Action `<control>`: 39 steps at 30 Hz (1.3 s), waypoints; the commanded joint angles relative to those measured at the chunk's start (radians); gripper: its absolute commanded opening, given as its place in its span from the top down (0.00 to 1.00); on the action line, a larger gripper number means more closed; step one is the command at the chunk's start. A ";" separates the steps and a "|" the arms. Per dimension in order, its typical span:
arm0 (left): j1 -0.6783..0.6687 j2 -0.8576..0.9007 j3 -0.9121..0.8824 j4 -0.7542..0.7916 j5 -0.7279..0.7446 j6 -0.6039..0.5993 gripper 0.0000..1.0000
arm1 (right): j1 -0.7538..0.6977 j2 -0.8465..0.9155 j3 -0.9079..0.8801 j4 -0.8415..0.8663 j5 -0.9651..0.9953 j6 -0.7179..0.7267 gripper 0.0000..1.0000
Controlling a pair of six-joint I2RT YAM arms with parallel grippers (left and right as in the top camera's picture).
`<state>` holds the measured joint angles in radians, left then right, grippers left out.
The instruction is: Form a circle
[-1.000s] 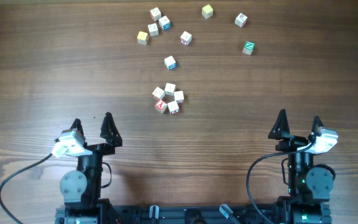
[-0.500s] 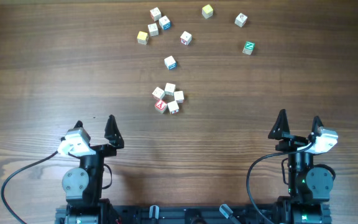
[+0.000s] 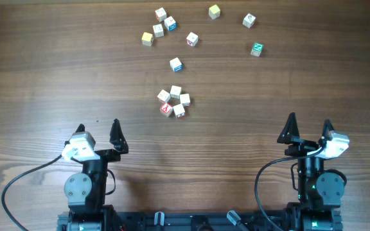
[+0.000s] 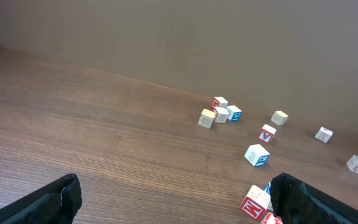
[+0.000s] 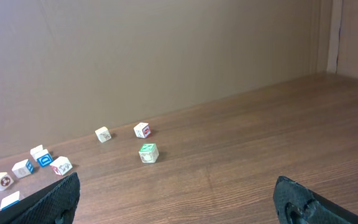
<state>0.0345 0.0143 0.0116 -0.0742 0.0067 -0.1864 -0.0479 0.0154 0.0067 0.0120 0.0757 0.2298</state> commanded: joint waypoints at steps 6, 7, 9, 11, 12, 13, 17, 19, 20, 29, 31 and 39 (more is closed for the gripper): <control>-0.005 -0.009 -0.006 -0.002 0.019 0.022 0.00 | -0.006 -0.012 -0.002 0.002 0.001 -0.017 0.00; -0.005 -0.009 -0.006 -0.002 0.019 0.023 0.00 | -0.006 -0.012 -0.002 0.002 0.001 -0.018 0.00; -0.005 -0.009 -0.006 -0.002 0.019 0.023 0.00 | -0.006 -0.012 -0.002 0.002 0.001 -0.018 0.00; -0.005 -0.009 -0.006 -0.002 0.019 0.023 0.00 | -0.006 -0.012 -0.002 0.002 0.001 -0.018 0.00; -0.005 -0.009 -0.006 -0.002 0.019 0.023 0.00 | -0.006 -0.012 -0.002 0.002 0.001 -0.018 0.00; -0.005 -0.009 -0.006 -0.002 0.019 0.023 0.00 | -0.006 -0.012 -0.002 0.002 0.001 -0.018 0.00; -0.005 -0.009 -0.006 -0.002 0.019 0.023 0.00 | -0.006 -0.012 -0.002 0.002 0.001 -0.018 0.00; -0.005 -0.009 -0.006 -0.002 0.019 0.022 0.00 | -0.006 -0.012 -0.002 0.002 0.001 -0.018 0.01; -0.005 -0.009 -0.006 -0.002 0.019 0.022 0.00 | -0.006 -0.012 -0.002 0.002 0.001 -0.018 0.00; -0.005 -0.009 -0.006 -0.002 0.019 0.022 0.00 | 0.029 -0.013 -0.002 0.002 0.001 -0.080 0.00; -0.005 -0.009 -0.006 -0.001 0.019 0.022 0.00 | 0.053 -0.013 -0.002 0.002 0.001 -0.137 0.00; -0.005 -0.009 -0.006 -0.002 0.019 0.022 0.00 | 0.068 -0.013 -0.002 0.002 0.001 -0.177 0.00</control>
<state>0.0345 0.0143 0.0116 -0.0742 0.0071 -0.1837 0.0154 0.0154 0.0067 0.0120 0.0757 0.0803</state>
